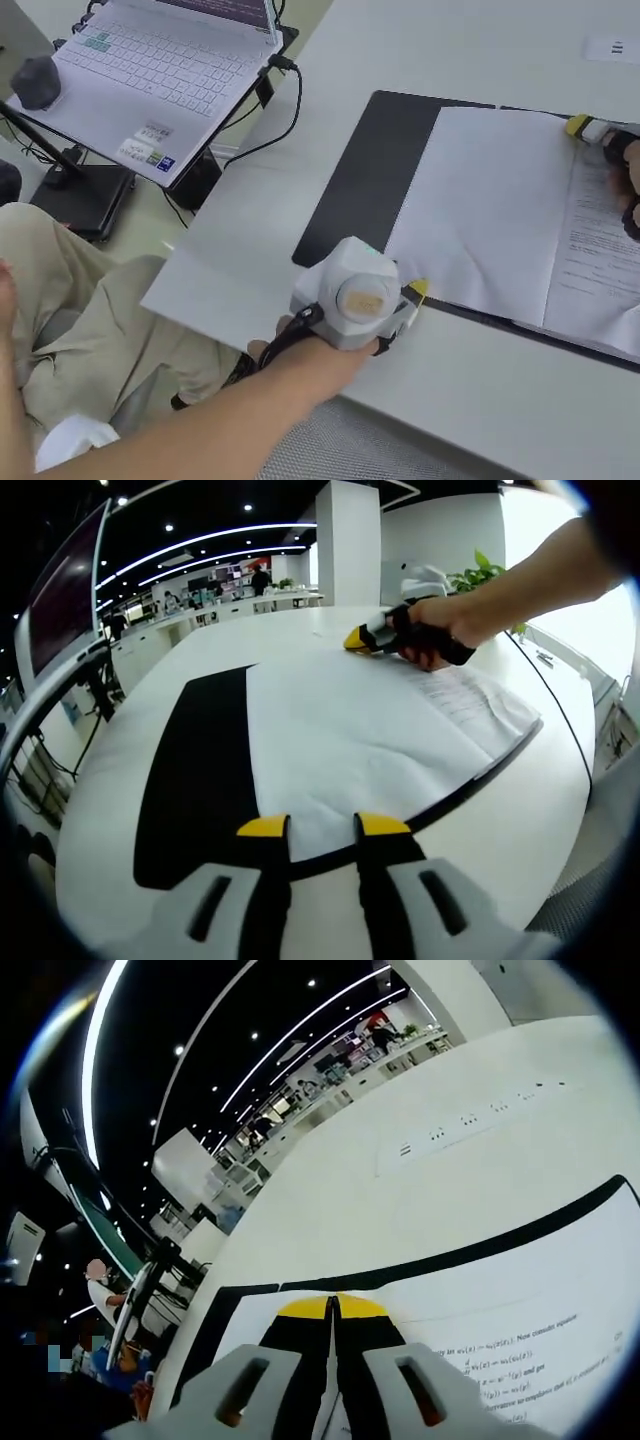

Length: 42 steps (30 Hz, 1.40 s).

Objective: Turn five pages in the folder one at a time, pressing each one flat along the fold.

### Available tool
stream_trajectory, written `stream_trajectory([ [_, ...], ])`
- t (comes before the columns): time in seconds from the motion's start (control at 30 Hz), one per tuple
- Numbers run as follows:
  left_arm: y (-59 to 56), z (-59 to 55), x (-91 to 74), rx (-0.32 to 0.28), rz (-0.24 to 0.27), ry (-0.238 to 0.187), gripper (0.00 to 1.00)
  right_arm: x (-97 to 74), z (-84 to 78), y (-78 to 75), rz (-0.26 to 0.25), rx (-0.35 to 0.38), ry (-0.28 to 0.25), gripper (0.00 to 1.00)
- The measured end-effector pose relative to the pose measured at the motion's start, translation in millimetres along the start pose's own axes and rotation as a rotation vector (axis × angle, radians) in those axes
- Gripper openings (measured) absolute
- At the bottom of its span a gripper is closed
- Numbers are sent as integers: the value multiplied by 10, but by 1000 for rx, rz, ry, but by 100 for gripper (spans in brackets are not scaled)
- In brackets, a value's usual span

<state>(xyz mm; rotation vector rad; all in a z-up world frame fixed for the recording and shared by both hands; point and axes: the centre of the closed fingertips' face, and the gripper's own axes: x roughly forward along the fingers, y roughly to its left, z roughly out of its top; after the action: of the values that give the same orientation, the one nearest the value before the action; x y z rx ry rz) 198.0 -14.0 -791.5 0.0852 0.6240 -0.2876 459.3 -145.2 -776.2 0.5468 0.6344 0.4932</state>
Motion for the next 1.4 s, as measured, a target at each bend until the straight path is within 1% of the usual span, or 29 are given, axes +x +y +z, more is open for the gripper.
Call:
stream_trajectory([
  [0.13, 0, 2, 0, -2, 0, 0, 23, 15, 33, -16, -9, -2, -8, 0],
  [0.27, 0, 1, 0, -1, 0, -1, 24, 21, 40, -19, -12, -8, -5, 0],
  [0.33, 3, 1, 0, -4, 1, -2, 24, -8, 22, -12, -10, -22, 1, 0],
  [0.47, 2, 2, 1, -5, 1, 0, 24, -93, -27, -4, 2, -26, 22, 0],
  [0.5, 2, 2, 2, -4, 0, 0, 24, -110, -49, 4, 8, -29, 32, 0],
  [0.53, 2, 1, 2, -4, 0, 0, 24, -139, -86, 21, 23, -48, 50, 0],
  [0.67, -1, 0, -1, -4, -2, -4, 24, -225, -179, 53, 51, -57, 91, 0],
  [1.07, -6, 2, -10, -4, -6, 3, 24, -420, -394, 137, 85, -62, 134, 0],
  [1.13, -2, -1, -8, -2, -7, 2, 24, -456, -434, 141, 89, -47, 139, 0],
  [1.33, -1, -3, -8, -2, -8, 4, 24, -623, -574, 213, 108, -31, 147, 0],
  [1.4, -2, -2, -10, -1, -9, 4, 24, -682, -645, 251, 121, -32, 162, 0],
])
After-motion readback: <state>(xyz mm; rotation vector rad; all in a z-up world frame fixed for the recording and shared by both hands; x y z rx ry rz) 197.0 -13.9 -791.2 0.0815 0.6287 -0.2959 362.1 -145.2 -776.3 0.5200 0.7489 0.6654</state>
